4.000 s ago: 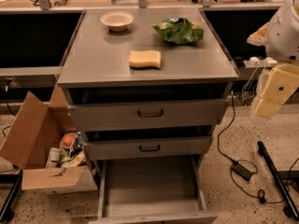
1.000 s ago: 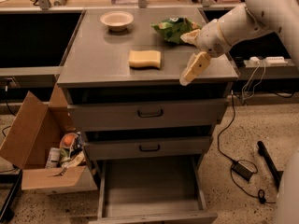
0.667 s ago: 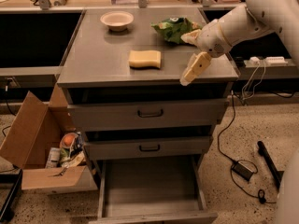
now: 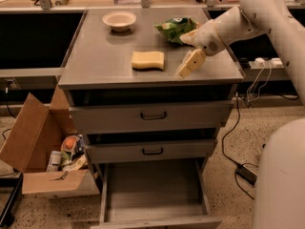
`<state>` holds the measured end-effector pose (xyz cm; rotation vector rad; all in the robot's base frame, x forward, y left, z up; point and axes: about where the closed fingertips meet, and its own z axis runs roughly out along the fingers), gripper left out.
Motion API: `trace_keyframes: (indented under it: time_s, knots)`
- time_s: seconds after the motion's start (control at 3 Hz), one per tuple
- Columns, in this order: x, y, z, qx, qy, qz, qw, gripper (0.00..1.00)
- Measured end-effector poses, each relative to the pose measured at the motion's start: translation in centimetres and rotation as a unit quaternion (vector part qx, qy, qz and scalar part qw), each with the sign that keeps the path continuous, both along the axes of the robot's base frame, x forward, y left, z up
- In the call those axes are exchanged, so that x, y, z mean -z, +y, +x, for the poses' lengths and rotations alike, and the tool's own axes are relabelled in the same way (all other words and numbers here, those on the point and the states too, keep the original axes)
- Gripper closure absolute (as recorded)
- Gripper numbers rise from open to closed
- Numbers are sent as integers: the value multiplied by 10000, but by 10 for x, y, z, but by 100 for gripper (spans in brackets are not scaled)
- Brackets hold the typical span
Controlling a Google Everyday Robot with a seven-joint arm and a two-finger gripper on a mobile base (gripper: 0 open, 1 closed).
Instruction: Place sponge into bottom drawer
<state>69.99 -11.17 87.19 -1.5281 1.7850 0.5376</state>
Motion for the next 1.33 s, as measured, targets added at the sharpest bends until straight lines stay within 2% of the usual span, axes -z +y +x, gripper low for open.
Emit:
trace_keyframes:
  time_s: [0.67, 1.33]
  knots:
    - [12, 16, 31, 159, 333, 271, 9990, 0]
    - [24, 38, 48, 18, 459, 354, 9983, 0]
